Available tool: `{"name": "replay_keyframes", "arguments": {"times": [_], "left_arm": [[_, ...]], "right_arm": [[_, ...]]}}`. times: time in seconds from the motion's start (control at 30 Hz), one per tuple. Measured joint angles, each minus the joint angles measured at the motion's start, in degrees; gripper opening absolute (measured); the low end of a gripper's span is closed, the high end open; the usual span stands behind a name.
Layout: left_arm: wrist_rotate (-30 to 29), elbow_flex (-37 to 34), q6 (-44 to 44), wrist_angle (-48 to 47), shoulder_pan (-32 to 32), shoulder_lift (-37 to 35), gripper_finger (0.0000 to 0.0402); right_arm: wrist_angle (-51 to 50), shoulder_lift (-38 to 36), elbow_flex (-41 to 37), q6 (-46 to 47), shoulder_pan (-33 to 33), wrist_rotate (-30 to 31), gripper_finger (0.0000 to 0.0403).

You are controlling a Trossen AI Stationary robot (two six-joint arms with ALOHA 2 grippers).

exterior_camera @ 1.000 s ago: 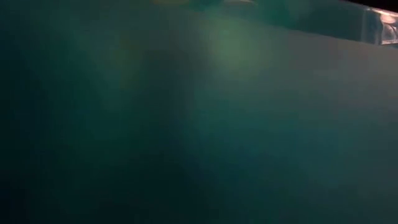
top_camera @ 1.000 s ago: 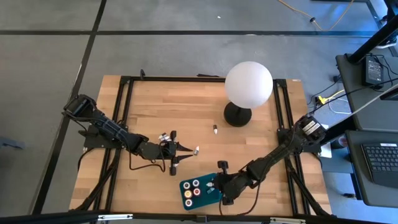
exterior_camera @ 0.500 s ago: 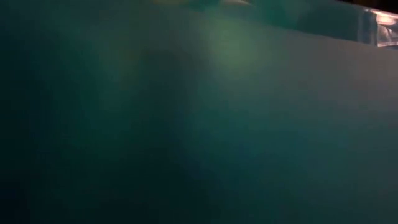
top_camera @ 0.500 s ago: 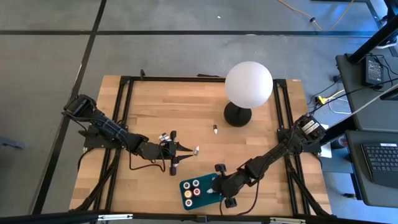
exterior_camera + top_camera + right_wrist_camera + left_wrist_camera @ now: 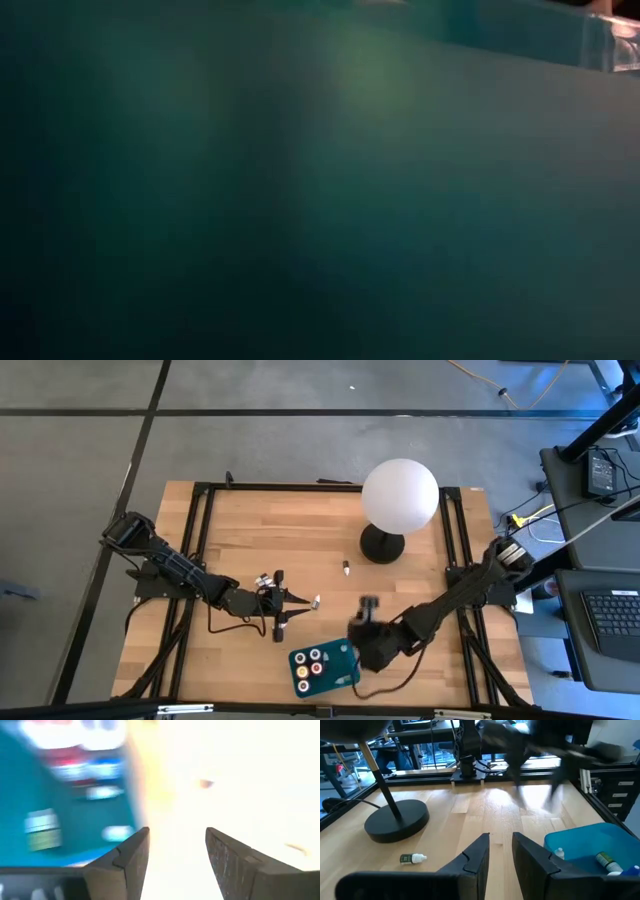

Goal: Pick & Place food coloring
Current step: Put the small dark green food coloring bottle into the blue bin

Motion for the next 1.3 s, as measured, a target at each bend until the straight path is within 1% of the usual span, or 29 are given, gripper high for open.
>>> {"name": "replay_keyframes", "arguments": {"times": [0.1,0.13,0.23,0.33,0.4,0.47,0.53,0.7,0.87,0.97,1.03,1.1,1.2,1.3], "left_arm": [[-0.02,0.0,-0.15,-0.12,0.0,0.0,0.0083],[-0.02,0.0,-0.31,-0.11,0.0,0.0,0.0084],[-0.04,0.0,-0.42,-0.58,0.0,0.0,0.0083],[-0.04,0.0,-0.42,-1.41,-0.02,-0.01,0.0081],[-0.08,0.0,-0.44,-1.56,0.0,-0.01,0.008],[-0.11,0.0,-0.44,-1.76,0.0,-0.02,0.008],[-0.16,0.0,-0.44,-1.79,-0.02,-0.02,0.008],[-0.2,0.0,-0.44,-1.9,0.0,-0.02,0.008],[-0.22,0.0,-0.44,-1.92,0.0,-0.02,0.0082],[-0.24,0.0,-0.46,-2.04,0.0,-0.01,0.008],[-0.23,0.0,-0.46,-2.24,0.0,-0.02,0.0079],[-0.23,0.0,-0.46,-2.27,0.0,-0.01,0.0079],[-0.08,0.0,-0.46,-2.27,0.0,0.0,0.0082],[0.07,0.0,-0.46,-2.3,0.0,-0.02,0.0083]], "right_arm": [[-6.82,-3.67,-1.6,9.43,-0.09,13.44,0.0194],[-9.06,-4.95,-2.72,12.8,-0.17,15.93,0.0193],[-9.28,-8.02,-8.18,20.85,-0.46,19.83,0.0192],[-4.83,-9.45,-15.09,26.17,-0.76,24.86,0.0192],[-2.24,-9.57,-18.84,29.52,-1.31,26.35,0.0192],[2.29,-9.5,-21.8,31.42,-2.0,26.25,0.0192],[7.46,-9.41,-24.64,31.03,-2.7,25.84,0.0192],[22.37,-9.37,-30.78,24.81,-5.49,25.44,0.02],[36.95,-8.99,-35.39,19.89,-10.72,20.69,0.0247],[45.15,-7.29,-37.82,18.88,-13.77,22.34,0.0273],[48.33,-5.99,-38.55,17.57,-15.17,22.51,0.0284],[48.94,-4.31,-38.71,17.5,-16.5,22.16,0.0288],[50.11,-1.62,-37.74,18.96,-18.33,19.82,0.0288],[52.39,1.3,-36.41,17.37,-19.58,19.29,0.0283]]}}
